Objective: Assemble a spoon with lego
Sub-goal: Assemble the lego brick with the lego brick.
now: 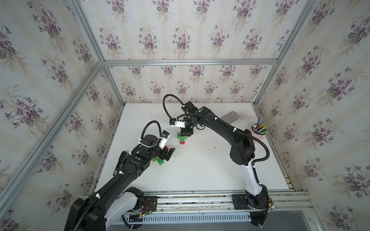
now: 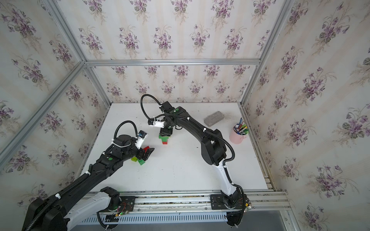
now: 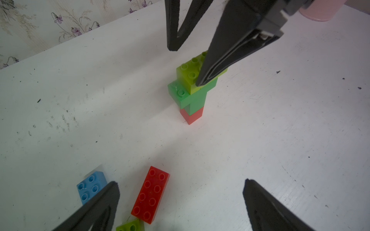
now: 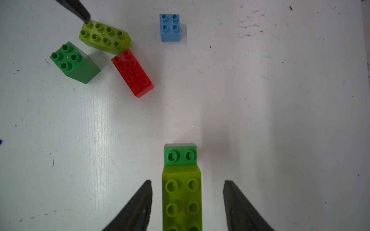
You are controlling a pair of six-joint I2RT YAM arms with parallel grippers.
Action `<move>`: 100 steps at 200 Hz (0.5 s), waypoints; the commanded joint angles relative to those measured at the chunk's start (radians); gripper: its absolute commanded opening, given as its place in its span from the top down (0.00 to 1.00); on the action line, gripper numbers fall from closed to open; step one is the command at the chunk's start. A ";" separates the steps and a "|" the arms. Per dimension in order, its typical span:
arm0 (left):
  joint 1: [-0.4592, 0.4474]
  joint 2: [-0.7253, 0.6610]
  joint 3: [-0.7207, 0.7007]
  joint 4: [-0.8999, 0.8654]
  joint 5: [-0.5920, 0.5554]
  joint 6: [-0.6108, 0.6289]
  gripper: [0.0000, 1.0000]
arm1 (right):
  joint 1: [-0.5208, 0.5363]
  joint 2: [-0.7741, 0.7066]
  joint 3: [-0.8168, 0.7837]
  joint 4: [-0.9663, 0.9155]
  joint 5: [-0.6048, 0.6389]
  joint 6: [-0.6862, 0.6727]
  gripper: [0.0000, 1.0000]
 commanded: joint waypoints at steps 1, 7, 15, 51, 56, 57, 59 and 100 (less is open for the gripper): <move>0.010 -0.014 0.031 -0.075 -0.021 0.039 0.01 | -0.005 -0.015 -0.004 -0.026 0.002 0.011 0.38; 0.018 -0.017 0.042 -0.103 -0.024 0.051 0.01 | -0.007 -0.022 -0.006 -0.024 0.001 0.011 0.37; 0.030 -0.021 0.062 -0.142 -0.025 0.068 0.01 | -0.010 -0.035 -0.008 -0.017 -0.001 0.013 0.37; 0.105 0.004 0.155 -0.311 0.006 0.124 0.01 | -0.023 -0.122 -0.054 0.032 -0.024 0.005 0.37; 0.112 0.016 0.168 -0.331 0.008 0.132 0.01 | -0.027 -0.140 -0.071 0.047 -0.026 0.005 0.37; 0.113 0.020 0.171 -0.335 0.008 0.134 0.01 | -0.027 -0.143 -0.076 0.050 -0.027 0.005 0.37; 0.114 0.025 0.178 -0.345 0.008 0.135 0.01 | -0.029 -0.151 -0.084 0.056 -0.030 0.005 0.37; 0.124 0.221 0.316 -0.484 0.008 0.185 0.01 | -0.090 -0.329 -0.322 0.205 -0.046 0.033 0.36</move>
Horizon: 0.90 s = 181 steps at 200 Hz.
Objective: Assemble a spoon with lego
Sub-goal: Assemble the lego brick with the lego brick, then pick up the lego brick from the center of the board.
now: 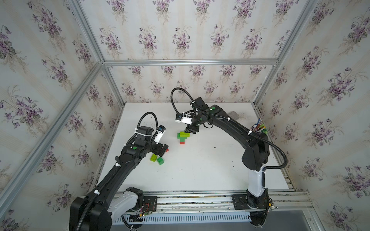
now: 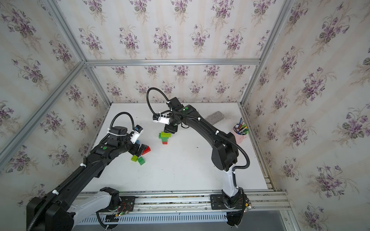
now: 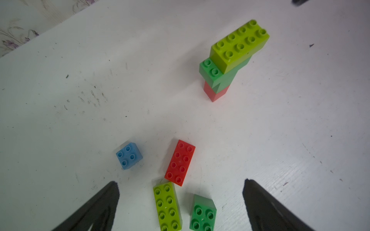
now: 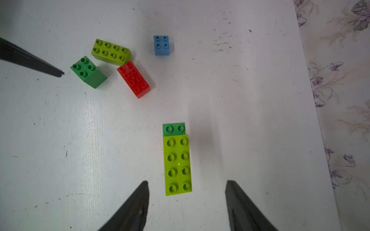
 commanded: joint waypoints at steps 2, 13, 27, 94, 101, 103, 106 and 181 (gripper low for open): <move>0.006 0.097 0.062 -0.122 0.010 0.055 0.01 | -0.031 -0.085 -0.113 0.104 -0.021 0.016 0.37; 0.005 0.155 0.097 -0.144 -0.004 0.063 0.02 | -0.046 -0.126 -0.168 0.127 -0.016 0.023 0.36; 0.005 0.232 0.139 -0.169 -0.027 0.084 0.04 | -0.062 -0.167 -0.222 0.140 -0.010 0.029 0.37; -0.023 0.501 0.265 -0.203 -0.138 0.187 0.18 | -0.115 -0.280 -0.359 0.164 0.006 0.041 0.37; -0.028 0.522 0.274 -0.208 -0.145 0.196 0.19 | -0.116 -0.285 -0.365 0.164 0.008 0.040 0.37; -0.030 0.527 0.276 -0.209 -0.146 0.198 0.19 | -0.116 -0.286 -0.366 0.164 0.008 0.041 0.37; -0.031 0.535 0.277 -0.210 -0.149 0.200 0.20 | -0.116 -0.288 -0.368 0.166 0.010 0.041 0.37; -0.090 0.649 0.291 -0.211 -0.201 0.227 0.39 | -0.161 -0.310 -0.391 0.156 0.027 0.039 0.38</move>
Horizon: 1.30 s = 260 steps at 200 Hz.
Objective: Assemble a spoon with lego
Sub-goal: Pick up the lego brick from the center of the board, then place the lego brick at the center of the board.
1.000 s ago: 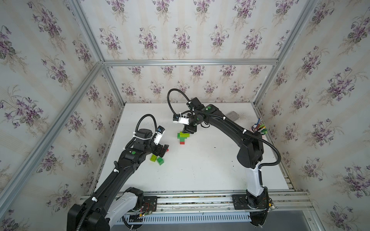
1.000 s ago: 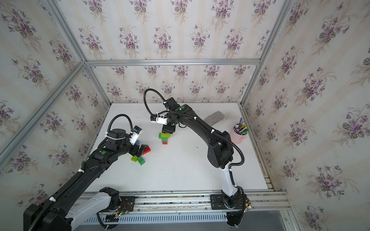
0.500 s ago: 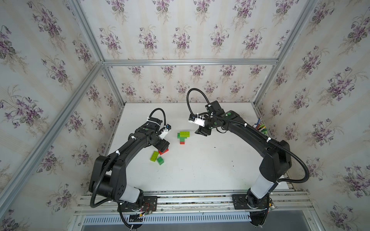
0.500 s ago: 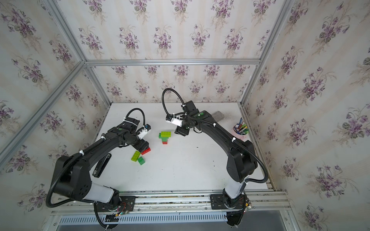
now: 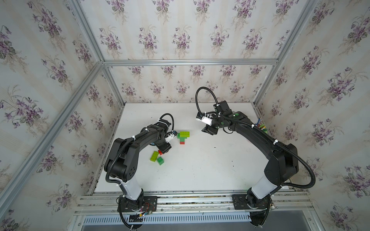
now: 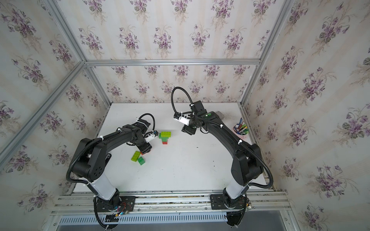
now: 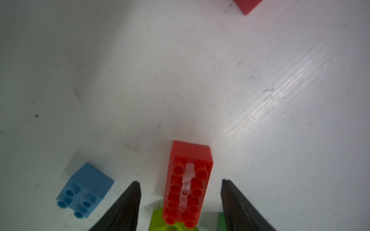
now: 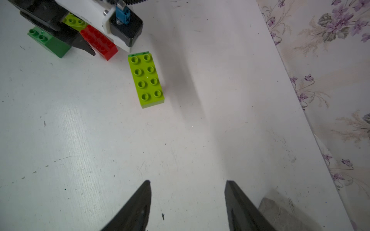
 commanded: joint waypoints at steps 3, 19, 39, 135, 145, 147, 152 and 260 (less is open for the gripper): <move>-0.014 0.015 0.002 -0.021 -0.030 0.026 0.39 | 0.000 -0.015 -0.004 0.013 -0.005 0.002 0.38; -0.023 0.022 -0.003 -0.022 -0.048 0.027 0.44 | 0.000 -0.018 -0.007 0.014 -0.006 0.004 0.39; -0.027 0.026 -0.011 -0.021 -0.051 0.028 0.55 | -0.002 -0.025 -0.016 0.019 -0.001 0.005 0.39; -0.019 -0.055 -0.035 -0.006 -0.066 0.026 0.74 | -0.003 -0.069 -0.044 0.019 0.002 0.013 0.40; -0.018 -0.074 -0.035 -0.006 -0.069 0.029 0.75 | -0.003 -0.075 -0.049 0.020 0.005 0.014 0.40; -0.019 -0.079 -0.035 -0.006 -0.069 0.029 0.75 | -0.003 -0.077 -0.051 0.020 0.007 0.014 0.40; -0.019 -0.090 -0.035 -0.005 -0.071 0.029 0.76 | -0.003 -0.080 -0.052 0.020 0.008 0.014 0.40; -0.384 -0.321 -0.043 -0.074 -0.119 -0.051 0.73 | -0.112 -0.187 -0.246 0.148 -0.076 0.033 0.41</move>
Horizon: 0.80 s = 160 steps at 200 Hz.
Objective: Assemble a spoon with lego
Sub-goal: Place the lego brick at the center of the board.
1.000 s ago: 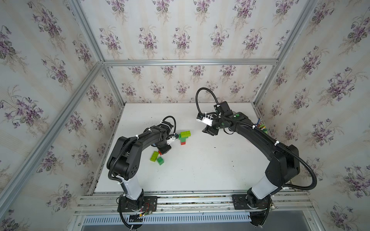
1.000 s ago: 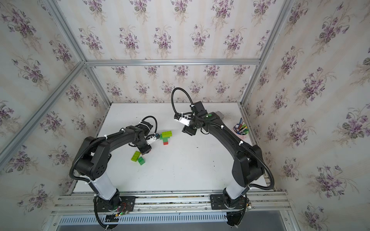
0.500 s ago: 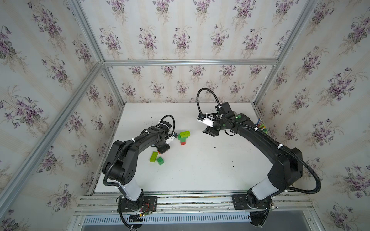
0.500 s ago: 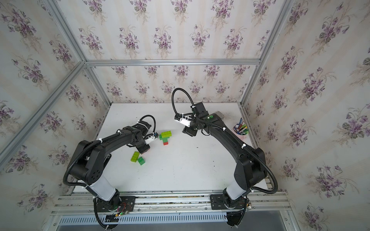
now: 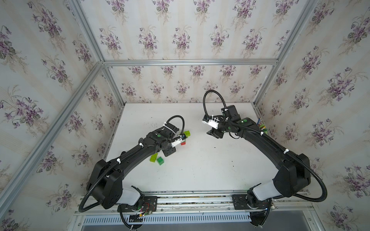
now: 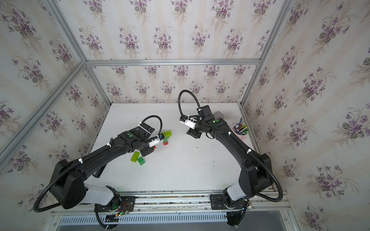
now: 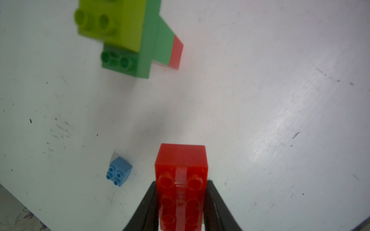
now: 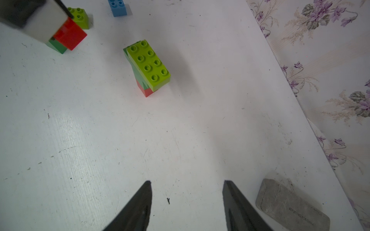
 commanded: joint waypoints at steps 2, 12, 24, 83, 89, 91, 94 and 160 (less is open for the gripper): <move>-0.104 0.006 0.018 -0.029 -0.021 -0.070 0.73 | -0.037 -0.024 -0.046 0.060 -0.052 0.014 0.41; -0.145 0.039 0.028 -0.028 -0.023 -0.091 0.72 | -0.052 -0.037 -0.072 0.072 -0.063 0.015 0.41; -0.183 0.095 0.047 -0.026 -0.021 -0.108 0.72 | -0.063 -0.055 -0.111 0.092 -0.061 0.010 0.41; -0.255 0.310 0.125 0.042 0.057 -0.129 0.71 | -0.097 -0.082 -0.169 0.110 -0.053 -0.007 0.41; -0.257 0.325 0.130 0.045 0.064 -0.127 0.71 | -0.101 -0.082 -0.168 0.108 -0.055 -0.009 0.41; -0.257 0.329 0.132 0.045 0.068 -0.127 0.71 | -0.102 -0.082 -0.169 0.107 -0.056 -0.010 0.41; -0.258 0.338 0.134 0.045 0.071 -0.125 0.71 | -0.104 -0.082 -0.168 0.106 -0.055 -0.012 0.41; -0.260 0.413 0.133 0.052 0.104 -0.118 0.61 | -0.107 -0.067 -0.159 0.081 -0.065 -0.026 0.41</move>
